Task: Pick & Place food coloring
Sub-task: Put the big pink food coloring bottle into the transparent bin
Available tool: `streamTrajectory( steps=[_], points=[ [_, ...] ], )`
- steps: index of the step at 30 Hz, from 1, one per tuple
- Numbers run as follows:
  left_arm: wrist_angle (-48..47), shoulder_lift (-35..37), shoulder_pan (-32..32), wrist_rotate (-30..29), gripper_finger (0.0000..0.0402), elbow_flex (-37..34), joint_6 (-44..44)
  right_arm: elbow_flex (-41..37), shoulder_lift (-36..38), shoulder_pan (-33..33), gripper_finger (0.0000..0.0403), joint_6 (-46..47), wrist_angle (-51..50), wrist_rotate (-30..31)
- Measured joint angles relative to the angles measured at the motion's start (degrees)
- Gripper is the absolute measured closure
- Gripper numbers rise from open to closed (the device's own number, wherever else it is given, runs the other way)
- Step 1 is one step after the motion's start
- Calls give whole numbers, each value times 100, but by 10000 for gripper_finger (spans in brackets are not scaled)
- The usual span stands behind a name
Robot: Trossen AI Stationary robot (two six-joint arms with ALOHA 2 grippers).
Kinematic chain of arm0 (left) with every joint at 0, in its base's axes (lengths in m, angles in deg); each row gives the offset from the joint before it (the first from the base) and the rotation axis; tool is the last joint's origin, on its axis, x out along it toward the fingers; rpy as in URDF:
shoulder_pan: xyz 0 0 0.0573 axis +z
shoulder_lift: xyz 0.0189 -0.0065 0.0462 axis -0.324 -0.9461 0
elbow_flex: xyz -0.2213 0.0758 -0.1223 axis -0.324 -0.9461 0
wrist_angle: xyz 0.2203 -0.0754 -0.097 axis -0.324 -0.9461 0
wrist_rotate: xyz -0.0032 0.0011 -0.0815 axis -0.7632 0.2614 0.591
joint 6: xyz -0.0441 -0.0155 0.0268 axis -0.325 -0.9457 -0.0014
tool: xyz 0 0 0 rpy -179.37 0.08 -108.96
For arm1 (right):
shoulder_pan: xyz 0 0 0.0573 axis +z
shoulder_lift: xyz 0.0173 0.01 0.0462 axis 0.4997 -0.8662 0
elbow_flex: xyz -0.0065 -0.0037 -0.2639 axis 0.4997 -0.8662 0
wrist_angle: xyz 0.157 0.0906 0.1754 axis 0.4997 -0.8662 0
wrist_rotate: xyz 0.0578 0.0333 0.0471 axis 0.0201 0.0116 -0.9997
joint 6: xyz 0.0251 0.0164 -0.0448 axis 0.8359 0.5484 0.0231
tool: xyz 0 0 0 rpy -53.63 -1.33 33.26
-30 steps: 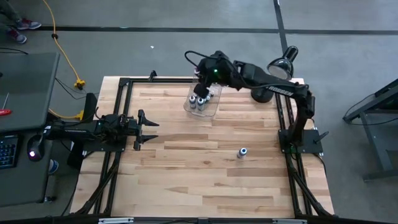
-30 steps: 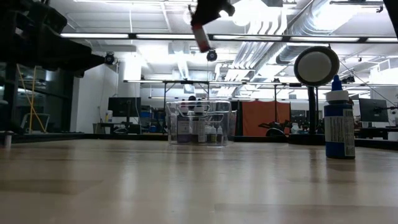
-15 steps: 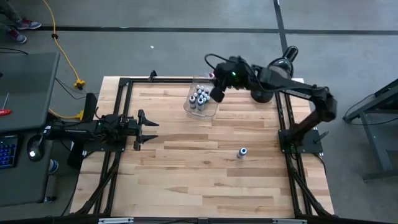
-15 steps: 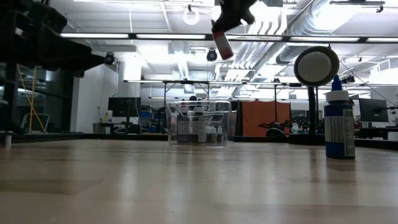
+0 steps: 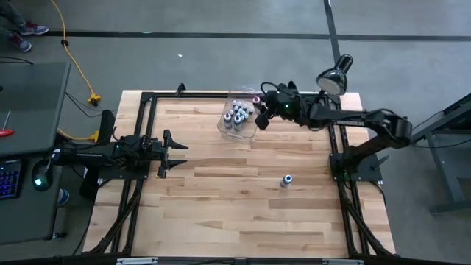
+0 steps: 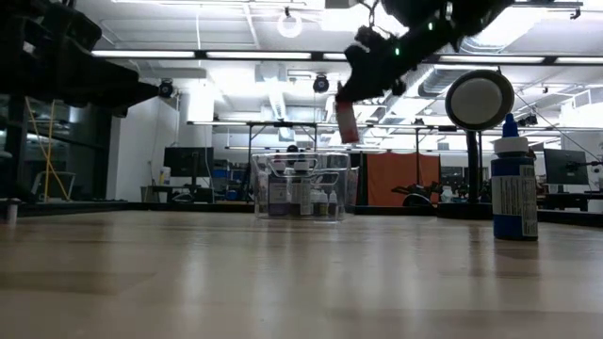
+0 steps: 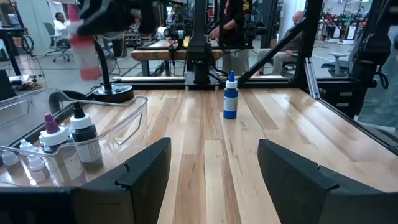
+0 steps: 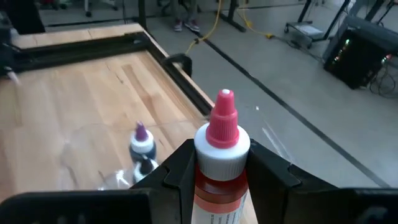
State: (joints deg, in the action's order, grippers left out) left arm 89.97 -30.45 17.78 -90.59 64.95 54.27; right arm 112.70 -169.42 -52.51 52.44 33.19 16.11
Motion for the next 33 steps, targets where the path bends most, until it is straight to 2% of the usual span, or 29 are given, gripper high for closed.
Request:
streamTrajectory(
  steps=[6,14,25,33],
  points=[
    [1,-2,-2,2,163,2,0,-597,-447,-145,296,122,1116,-137],
    [1,-2,-2,-2,163,2,0,-680,-1135,-183,296,147,2118,-524],
    [1,-2,-1,0,163,2,0,-675,-1716,-237,296,258,2489,-680],
    [1,-2,-2,0,163,0,0,-673,-1809,-304,296,261,2520,-689]
  ],
)
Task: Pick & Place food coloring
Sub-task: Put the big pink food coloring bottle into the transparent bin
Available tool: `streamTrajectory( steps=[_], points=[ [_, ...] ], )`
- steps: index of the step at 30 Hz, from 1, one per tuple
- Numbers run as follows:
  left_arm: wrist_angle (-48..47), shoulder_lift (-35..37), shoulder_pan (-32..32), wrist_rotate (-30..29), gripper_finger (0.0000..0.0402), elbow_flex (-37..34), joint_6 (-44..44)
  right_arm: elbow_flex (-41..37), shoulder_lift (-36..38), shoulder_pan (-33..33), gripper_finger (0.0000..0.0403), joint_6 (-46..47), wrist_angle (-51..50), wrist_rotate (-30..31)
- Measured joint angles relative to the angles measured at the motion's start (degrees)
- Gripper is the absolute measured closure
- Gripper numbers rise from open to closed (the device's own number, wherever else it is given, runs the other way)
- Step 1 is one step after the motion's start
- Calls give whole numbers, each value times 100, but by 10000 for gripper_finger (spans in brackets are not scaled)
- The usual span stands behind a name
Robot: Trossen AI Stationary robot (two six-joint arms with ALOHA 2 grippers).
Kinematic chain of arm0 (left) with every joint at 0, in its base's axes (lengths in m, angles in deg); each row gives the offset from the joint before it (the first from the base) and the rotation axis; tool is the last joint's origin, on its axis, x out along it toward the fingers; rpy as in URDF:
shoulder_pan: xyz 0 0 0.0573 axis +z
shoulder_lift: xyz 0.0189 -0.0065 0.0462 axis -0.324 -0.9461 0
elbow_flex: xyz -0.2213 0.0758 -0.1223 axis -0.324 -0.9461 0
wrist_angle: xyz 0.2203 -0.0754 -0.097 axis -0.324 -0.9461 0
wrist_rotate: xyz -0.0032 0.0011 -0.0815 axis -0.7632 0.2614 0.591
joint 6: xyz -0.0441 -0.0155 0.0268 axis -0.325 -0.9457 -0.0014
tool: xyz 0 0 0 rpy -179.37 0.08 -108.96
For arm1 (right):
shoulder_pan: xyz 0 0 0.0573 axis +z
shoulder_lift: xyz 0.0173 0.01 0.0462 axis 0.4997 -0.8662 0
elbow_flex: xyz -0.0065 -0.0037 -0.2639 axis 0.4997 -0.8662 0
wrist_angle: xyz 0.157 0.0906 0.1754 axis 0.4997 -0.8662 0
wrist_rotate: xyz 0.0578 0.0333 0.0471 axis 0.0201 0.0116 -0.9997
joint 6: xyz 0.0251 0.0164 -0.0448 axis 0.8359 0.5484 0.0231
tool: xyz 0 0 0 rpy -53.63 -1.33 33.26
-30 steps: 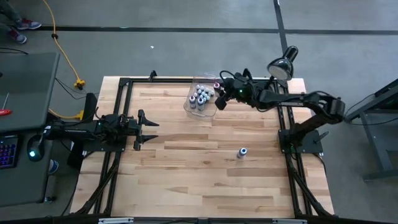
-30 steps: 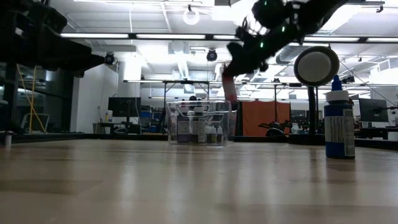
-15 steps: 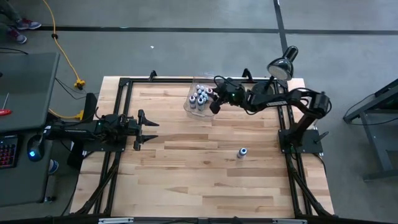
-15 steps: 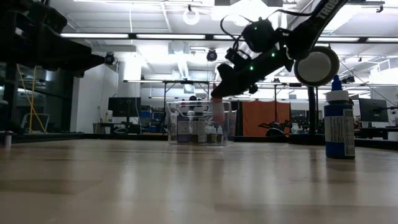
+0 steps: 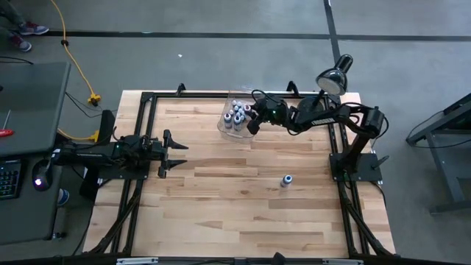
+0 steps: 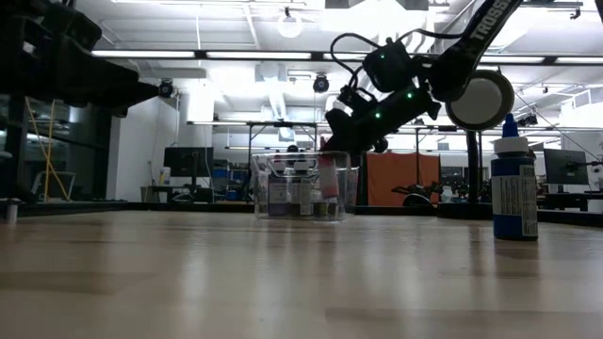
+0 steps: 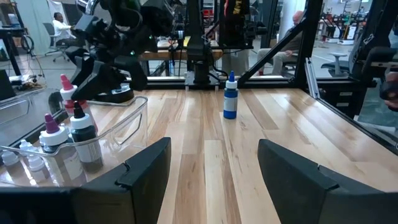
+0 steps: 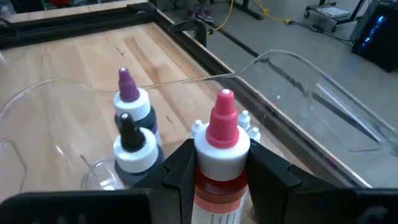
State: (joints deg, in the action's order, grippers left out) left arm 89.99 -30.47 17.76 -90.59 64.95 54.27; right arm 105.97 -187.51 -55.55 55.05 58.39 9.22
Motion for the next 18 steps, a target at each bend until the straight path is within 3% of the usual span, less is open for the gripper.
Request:
streamTrajectory(
  steps=[18],
  points=[
    [0,0,2,2,163,0,0,2,-281,-194,296,299,17,-130]
  ],
)
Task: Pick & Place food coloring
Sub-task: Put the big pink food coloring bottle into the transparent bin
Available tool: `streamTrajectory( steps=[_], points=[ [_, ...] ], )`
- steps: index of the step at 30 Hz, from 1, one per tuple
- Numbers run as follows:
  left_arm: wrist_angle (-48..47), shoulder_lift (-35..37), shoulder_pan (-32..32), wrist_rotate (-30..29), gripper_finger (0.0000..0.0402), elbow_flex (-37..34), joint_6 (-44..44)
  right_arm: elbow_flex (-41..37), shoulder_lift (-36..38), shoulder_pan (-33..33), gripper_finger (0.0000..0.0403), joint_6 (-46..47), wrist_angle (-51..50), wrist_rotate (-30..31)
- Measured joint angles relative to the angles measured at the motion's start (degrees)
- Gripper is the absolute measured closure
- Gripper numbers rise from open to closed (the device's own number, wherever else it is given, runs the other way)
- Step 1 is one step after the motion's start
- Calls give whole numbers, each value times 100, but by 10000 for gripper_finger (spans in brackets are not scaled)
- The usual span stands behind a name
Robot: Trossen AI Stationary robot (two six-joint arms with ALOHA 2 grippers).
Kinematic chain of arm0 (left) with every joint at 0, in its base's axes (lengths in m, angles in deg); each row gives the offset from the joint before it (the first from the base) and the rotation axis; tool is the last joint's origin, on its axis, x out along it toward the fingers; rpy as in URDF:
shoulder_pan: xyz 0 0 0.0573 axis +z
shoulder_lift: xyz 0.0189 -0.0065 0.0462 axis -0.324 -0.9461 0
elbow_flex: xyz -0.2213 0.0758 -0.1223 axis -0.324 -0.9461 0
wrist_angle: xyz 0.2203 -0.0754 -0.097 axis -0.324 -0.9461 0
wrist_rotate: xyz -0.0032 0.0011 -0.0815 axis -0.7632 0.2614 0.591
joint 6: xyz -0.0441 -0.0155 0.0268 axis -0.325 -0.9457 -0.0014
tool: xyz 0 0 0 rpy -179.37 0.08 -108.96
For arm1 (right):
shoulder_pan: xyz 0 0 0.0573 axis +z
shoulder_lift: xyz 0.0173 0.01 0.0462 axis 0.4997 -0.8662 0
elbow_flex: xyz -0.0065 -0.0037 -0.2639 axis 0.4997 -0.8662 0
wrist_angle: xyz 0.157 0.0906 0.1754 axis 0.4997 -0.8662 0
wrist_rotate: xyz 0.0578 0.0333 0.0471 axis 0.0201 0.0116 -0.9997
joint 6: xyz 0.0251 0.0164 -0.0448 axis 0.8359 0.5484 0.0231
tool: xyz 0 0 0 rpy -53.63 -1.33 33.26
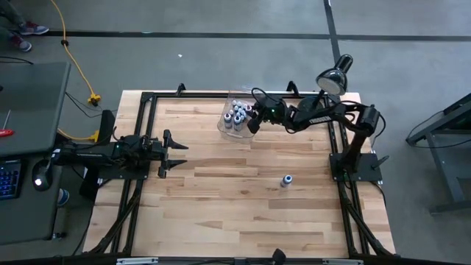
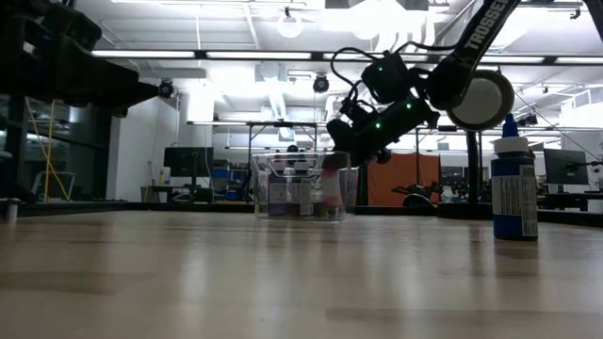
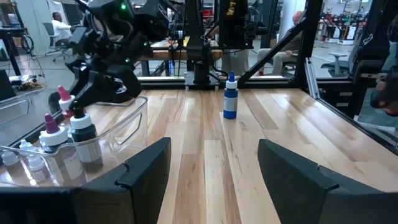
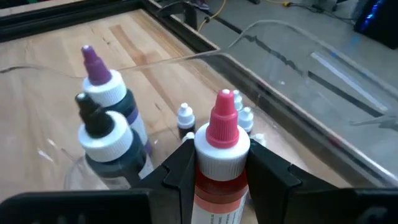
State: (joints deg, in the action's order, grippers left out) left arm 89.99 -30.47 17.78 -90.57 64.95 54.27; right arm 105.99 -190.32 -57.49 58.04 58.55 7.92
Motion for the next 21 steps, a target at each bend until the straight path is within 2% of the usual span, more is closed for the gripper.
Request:
streamTrajectory(
  steps=[10,21],
  points=[
    [0,0,-1,0,163,1,0,0,-56,-93,289,-28,27,-55],
    [0,0,0,0,163,0,-2,-2,-56,-103,234,-45,-33,-49]
  ],
)
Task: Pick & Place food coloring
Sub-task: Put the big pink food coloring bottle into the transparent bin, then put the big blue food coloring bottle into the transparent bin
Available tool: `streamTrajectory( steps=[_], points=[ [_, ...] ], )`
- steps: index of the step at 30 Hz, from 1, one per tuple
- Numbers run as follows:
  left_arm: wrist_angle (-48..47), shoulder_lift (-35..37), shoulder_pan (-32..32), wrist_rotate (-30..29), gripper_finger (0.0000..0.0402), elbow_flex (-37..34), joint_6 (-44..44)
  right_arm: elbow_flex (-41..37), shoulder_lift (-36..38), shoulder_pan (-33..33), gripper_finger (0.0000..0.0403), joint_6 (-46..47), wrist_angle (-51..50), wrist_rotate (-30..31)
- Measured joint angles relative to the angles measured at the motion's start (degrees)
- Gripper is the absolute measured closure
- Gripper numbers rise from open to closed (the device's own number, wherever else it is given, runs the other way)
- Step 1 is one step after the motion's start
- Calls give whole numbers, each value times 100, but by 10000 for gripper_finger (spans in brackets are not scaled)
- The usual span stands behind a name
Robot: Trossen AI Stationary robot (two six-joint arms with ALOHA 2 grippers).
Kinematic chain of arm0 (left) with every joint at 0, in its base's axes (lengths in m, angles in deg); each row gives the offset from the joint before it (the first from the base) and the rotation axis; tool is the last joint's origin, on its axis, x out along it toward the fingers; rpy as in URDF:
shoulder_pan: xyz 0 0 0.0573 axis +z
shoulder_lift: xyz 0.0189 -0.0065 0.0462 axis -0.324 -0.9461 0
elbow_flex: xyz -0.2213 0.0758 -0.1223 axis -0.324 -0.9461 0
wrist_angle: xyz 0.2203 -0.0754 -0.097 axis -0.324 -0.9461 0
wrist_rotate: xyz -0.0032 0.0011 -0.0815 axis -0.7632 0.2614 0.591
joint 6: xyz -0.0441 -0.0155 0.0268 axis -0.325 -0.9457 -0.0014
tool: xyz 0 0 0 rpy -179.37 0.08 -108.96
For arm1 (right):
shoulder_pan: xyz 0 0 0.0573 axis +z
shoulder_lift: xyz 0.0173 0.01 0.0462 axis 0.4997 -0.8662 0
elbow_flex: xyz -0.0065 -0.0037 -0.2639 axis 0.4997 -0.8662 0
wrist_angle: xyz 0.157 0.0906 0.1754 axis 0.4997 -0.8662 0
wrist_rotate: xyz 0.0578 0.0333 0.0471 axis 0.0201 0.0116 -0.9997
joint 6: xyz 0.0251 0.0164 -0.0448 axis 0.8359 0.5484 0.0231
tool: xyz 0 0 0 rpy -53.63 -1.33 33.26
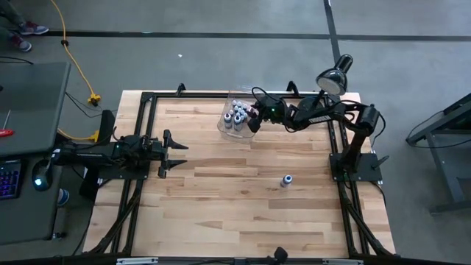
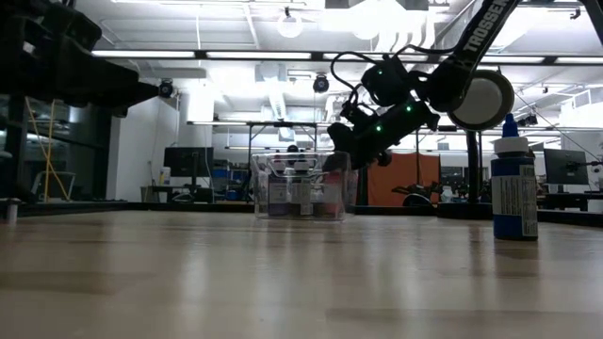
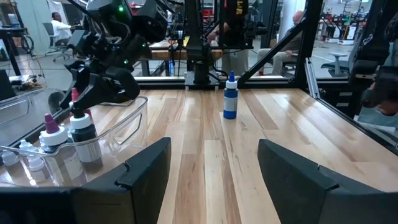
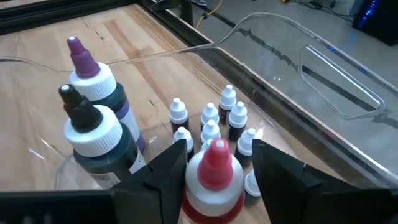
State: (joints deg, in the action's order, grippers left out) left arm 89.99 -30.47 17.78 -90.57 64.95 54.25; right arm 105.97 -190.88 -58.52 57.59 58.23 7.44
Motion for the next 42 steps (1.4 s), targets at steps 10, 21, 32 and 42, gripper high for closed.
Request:
streamTrajectory(
  steps=[10,21,32,42],
  points=[
    [0,0,-1,0,163,0,1,0,57,0,201,-46,20,397],
    [0,0,0,0,163,1,2,-4,416,38,172,-10,-378,389],
    [0,0,-2,0,163,-1,2,1,1567,234,170,-140,-1512,511],
    [0,2,-2,2,163,2,2,1111,2569,511,169,-152,-4057,532]
  ],
)
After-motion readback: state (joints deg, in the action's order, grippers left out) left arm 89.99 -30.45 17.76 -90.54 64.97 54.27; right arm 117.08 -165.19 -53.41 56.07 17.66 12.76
